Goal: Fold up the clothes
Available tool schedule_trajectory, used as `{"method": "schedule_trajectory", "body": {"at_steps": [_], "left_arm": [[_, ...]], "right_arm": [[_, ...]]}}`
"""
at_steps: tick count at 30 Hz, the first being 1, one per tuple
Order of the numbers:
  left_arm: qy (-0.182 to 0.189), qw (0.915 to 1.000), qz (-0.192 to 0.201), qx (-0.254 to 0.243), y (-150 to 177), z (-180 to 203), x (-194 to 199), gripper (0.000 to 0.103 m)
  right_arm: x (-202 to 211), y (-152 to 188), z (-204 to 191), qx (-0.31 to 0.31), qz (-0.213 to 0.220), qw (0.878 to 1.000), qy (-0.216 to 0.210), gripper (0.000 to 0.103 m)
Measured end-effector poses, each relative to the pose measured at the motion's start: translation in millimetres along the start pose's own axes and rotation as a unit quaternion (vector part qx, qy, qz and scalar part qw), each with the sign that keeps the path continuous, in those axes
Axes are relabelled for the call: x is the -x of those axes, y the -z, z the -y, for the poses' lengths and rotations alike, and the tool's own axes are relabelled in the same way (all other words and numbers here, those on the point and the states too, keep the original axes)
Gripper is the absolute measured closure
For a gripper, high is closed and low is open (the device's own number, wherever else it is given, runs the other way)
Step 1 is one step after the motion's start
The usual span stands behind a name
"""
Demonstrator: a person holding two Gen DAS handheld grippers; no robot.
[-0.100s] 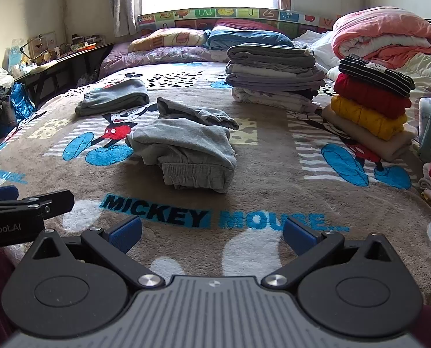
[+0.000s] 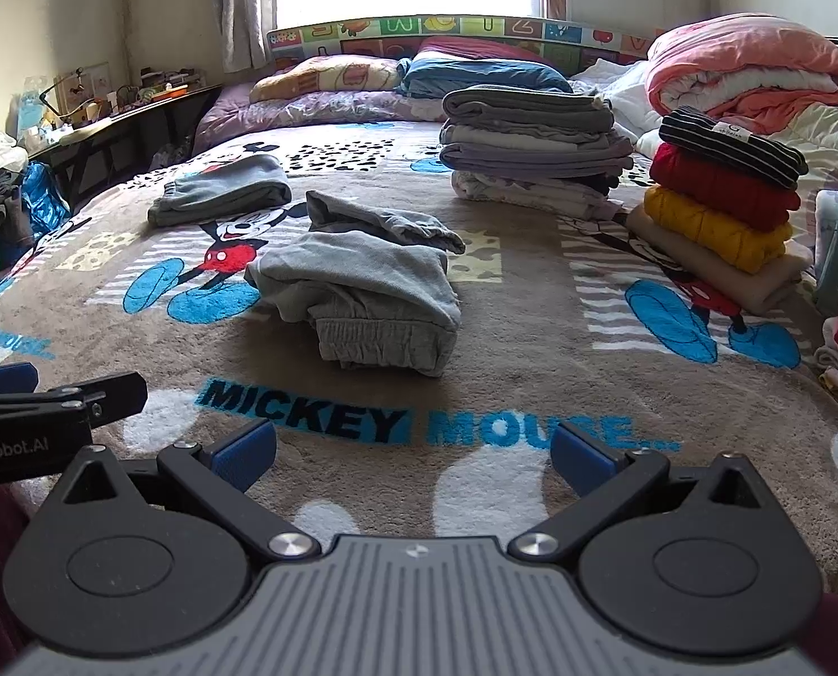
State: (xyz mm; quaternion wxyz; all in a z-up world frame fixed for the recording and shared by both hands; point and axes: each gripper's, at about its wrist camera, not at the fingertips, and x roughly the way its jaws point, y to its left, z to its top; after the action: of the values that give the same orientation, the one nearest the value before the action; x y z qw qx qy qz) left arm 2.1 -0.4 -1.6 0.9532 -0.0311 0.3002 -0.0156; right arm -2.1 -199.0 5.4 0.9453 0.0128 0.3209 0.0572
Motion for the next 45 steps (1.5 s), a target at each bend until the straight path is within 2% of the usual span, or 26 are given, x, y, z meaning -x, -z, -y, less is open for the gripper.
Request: {"method": "schedule_trajectory", "body": {"at_steps": [45], "left_arm": [[0.007, 1.0, 0.002, -0.003, 4.6, 1.5, -5.4, 0.0]], "right_arm": [[0.9, 0.6, 0.7, -0.001, -0.001, 1.0, 0.0, 0.0]]}}
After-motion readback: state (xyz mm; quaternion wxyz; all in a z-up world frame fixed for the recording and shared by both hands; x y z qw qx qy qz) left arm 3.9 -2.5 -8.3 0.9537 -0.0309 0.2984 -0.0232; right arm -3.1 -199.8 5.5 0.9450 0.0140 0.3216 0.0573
